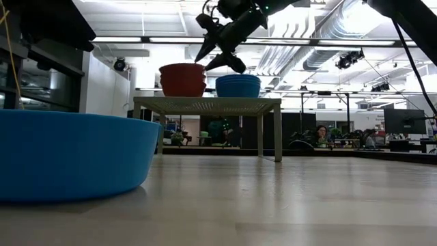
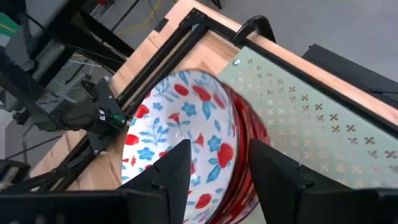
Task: Pick & Place Mini bowls
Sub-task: Stack the white and red bowl on top of the stacked white and red bowls on the shelf, then stack the blue bowl on top of the stacked blue bowls on the shelf
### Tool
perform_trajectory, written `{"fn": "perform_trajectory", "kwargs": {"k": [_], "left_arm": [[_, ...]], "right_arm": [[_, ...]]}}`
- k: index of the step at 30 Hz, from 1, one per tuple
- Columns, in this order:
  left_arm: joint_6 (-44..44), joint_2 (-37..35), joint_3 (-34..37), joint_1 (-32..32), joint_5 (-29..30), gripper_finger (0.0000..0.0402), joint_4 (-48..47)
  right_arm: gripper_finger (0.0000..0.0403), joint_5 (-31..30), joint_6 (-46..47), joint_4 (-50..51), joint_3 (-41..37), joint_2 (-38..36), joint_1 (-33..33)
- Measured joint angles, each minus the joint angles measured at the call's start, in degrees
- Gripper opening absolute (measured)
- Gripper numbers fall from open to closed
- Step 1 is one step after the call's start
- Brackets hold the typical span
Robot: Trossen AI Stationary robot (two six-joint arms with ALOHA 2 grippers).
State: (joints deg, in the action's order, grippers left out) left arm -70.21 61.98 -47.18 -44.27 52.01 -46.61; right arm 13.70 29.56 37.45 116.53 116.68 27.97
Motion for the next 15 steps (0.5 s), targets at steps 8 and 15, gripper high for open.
{"fn": "perform_trajectory", "kwargs": {"k": [8, 15], "left_arm": [[-0.36, 0.0, 0.0, 0.0, -0.11, 0.0152, 0.04], [-0.57, 0.0, 0.0, 0.0, -0.26, 0.0152, 0.09]], "right_arm": [[0.0145, 4.95, -1.35, 0.45, 0.0, -1.03, 1.88], [0.0145, 5.13, -8.69, 3.84, 0.0, -5.51, 2.0]]}}
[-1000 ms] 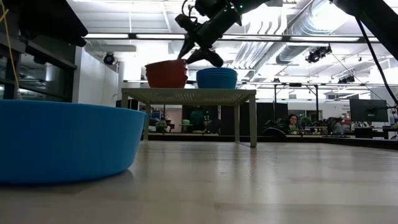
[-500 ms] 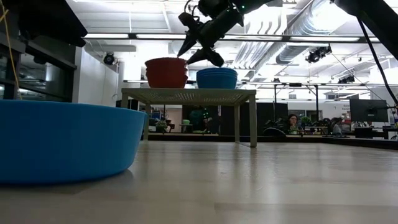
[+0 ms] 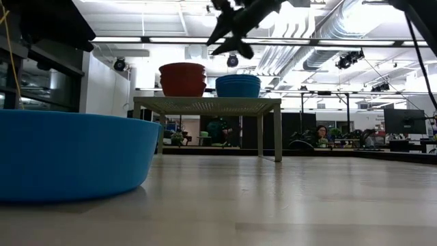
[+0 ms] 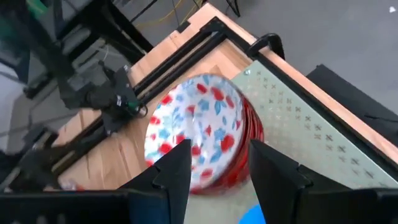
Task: Pick & Place Mini bowls
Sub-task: Stack the blue bowl on top of the stacked blue bowls on the shelf
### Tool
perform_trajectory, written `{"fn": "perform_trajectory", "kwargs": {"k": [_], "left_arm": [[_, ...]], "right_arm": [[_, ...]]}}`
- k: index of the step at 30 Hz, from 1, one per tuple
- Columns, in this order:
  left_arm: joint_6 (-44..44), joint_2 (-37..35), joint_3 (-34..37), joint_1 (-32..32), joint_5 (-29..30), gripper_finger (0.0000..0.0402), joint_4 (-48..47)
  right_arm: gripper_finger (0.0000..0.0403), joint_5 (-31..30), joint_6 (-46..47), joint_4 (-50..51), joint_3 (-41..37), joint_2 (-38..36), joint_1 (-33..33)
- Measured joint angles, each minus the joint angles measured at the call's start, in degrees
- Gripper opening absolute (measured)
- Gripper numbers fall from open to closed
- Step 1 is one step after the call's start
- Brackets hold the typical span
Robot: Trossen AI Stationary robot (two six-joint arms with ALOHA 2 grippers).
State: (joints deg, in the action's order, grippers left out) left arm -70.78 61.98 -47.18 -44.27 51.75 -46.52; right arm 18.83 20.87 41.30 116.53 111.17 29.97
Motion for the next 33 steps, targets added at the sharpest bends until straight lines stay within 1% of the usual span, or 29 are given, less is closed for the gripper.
{"fn": "perform_trajectory", "kwargs": {"k": [3, 5, 8, 11, 13, 16, 20, 23, 27, 30, 33], "left_arm": [[-0.04, 0.0, 0.0, 0.0, -0.96, 0.0152, 0.13], [-0.05, 0.0, 0.0, 0.0, -3.9, 0.0152, 0.12], [0.55, 0.0, 0.02, 0.0, -9.73, 0.0152, 0.25], [3.15, 0.0, 0.04, 0.02, -13.87, 0.0152, 2.61], [5.68, 0.0, 0.04, 0.02, -14.42, 0.0152, 5.18], [7.18, 0.04, 0.04, 0.04, -14.85, 0.0152, 7.09], [7.39, 2.02, 0.04, 0.84, -15.46, 0.0152, 9.23], [8.63, 5.69, 0.04, 3.25, -20.5, 0.0152, 12.8], [13.25, 11.0, 0.04, 7.23, -27.11, 0.0152, 19.11], [14.82, 13.51, 0.04, 9.95, -31.18, 0.0152, 21.41], [15.7, 15.68, -0.02, 11.82, -34.71, 0.0152, 23.66]], "right_arm": [[0.0145, -0.18, -2.83, 3.77, 0.0, -2.75, -0.91], [0.0144, -1.03, -5.34, 6.71, 0.0, -4.66, -2.02], [0.0144, -4.02, -9.1, 12.1, 0.02, -7.03, -3.82], [0.0144, -6.59, -12.18, 17.53, 0.02, -8.91, -5.71], [0.0144, -8.27, -13.62, 21.07, 0.02, -10.26, -7.05], [0.0144, -12.54, -14.92, 27.48, 0.02, -11.9, -9.19], [0.0144, -22.15, -13.76, 36.6, 0.02, -12.99, -12.35], [0.0144, -27.26, -12.86, 41.14, 0.02, -13.24, -15.14], [0.0144, -28.64, -10.72, 45.42, 0.02, -13.4, -19.13], [0.0144, -31.18, -7.05, 48.59, -0.03, -13.41, -22.7], [0.0144, -32.61, -3.44, 47.65, -2.84, -15.23, -26.88]]}}
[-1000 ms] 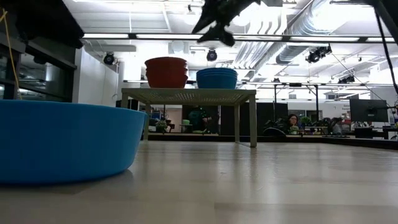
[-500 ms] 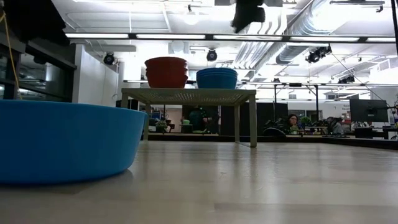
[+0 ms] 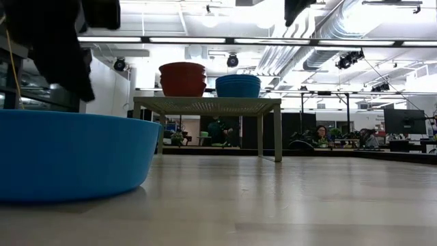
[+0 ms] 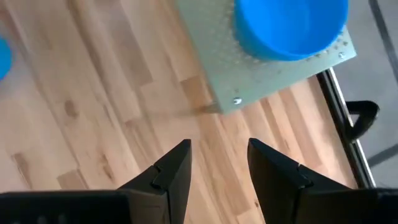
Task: Pick & Place Mini bowls
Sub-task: Stack the blue bowl on top of the stacked blue bowls on the shelf
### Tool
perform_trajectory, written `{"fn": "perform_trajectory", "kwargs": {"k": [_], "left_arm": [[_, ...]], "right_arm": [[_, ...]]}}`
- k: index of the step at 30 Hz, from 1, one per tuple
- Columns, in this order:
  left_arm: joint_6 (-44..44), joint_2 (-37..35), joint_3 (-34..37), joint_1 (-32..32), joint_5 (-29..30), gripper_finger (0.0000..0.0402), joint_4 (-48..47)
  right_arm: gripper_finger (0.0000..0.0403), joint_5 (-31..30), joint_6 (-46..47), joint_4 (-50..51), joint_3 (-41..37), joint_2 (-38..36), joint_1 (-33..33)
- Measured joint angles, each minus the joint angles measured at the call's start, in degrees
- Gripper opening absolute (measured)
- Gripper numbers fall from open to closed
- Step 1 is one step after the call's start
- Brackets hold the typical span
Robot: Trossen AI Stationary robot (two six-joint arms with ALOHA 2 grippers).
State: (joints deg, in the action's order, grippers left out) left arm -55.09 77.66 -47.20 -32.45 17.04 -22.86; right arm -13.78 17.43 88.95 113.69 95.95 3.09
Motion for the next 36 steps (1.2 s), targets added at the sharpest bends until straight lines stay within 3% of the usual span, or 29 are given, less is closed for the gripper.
{"fn": "perform_trajectory", "kwargs": {"k": [6, 13, 19, 26, 36], "left_arm": [[2.45, 3.28, 0.02, 1.47, -7.69, 0.0152, 1.25], [3.29, 5.22, 0.0, 1.49, -11.23, 0.0152, 2.73], [1.9, 6.28, 0.02, 2.17, -12.05, 0.0152, 2.14], [-0.75, 6.28, 0.02, 2.11, -13.34, 0.0152, 2.15], [-6.04, 9.03, 0.07, 2.11, -16.69, 0.0152, 3.95]], "right_arm": [[0.0144, -2.71, 11.74, -4.43, -13.48, -7.12, -9.0], [0.0144, -2.93, 24.92, -17.08, -31.1, -17.71, -18.38], [0.0144, -3.31, 29.91, -24.19, -41.44, -23.92, -23.26], [0.0144, -3.92, 30.62, -26.36, -47.5, -27.37, -26.05], [0.0144, -6.25, 25.94, -26.68, -48.96, -28.57, -27.65]]}}
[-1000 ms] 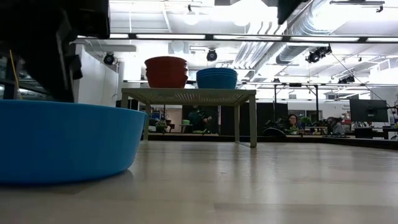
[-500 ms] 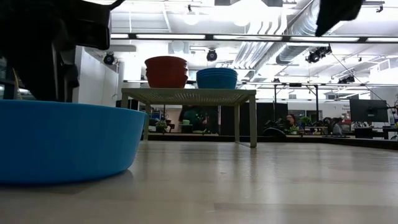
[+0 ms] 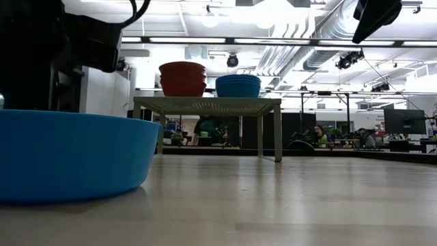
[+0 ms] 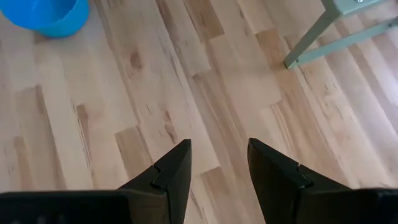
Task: Pick & Place Mini bowls
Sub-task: Stack the blue bowl on top of the stacked blue bowls on the shelf
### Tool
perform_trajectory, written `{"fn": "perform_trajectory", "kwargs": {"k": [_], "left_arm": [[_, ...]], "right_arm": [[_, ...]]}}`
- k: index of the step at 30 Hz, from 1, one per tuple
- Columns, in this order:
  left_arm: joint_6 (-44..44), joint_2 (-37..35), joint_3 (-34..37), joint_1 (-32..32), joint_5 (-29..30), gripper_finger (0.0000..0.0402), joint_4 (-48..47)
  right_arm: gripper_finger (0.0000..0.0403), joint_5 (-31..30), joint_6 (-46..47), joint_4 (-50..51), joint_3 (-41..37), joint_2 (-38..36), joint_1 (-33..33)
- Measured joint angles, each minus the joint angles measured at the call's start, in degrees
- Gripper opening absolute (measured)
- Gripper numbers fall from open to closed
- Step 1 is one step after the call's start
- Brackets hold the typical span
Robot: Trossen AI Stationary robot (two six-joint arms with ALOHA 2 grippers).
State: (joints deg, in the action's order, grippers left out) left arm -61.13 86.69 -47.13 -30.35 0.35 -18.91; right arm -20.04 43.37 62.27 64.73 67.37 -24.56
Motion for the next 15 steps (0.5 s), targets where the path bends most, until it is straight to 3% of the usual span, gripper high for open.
{"fn": "perform_trajectory", "kwargs": {"k": [9, 12, 15], "left_arm": [[-6.03, 4.45, -0.8, -0.02, -0.98, 0.0141, 2.64], [-7.63, 4.43, -1.49, -0.02, -0.02, 0.0105, 2.4], [-8.62, 4.43, -1.67, 0.0, 0.92, 0.0043, 2.01]], "right_arm": [[0.0144, -0.96, -6.35, -0.44, 0.0, 0.0, 0.02], [0.0144, -0.88, -8.39, -0.44, 0.0, 0.0, 0.02], [0.0144, -0.27, -10.32, -0.44, 0.0, 0.0, 0.02]]}}
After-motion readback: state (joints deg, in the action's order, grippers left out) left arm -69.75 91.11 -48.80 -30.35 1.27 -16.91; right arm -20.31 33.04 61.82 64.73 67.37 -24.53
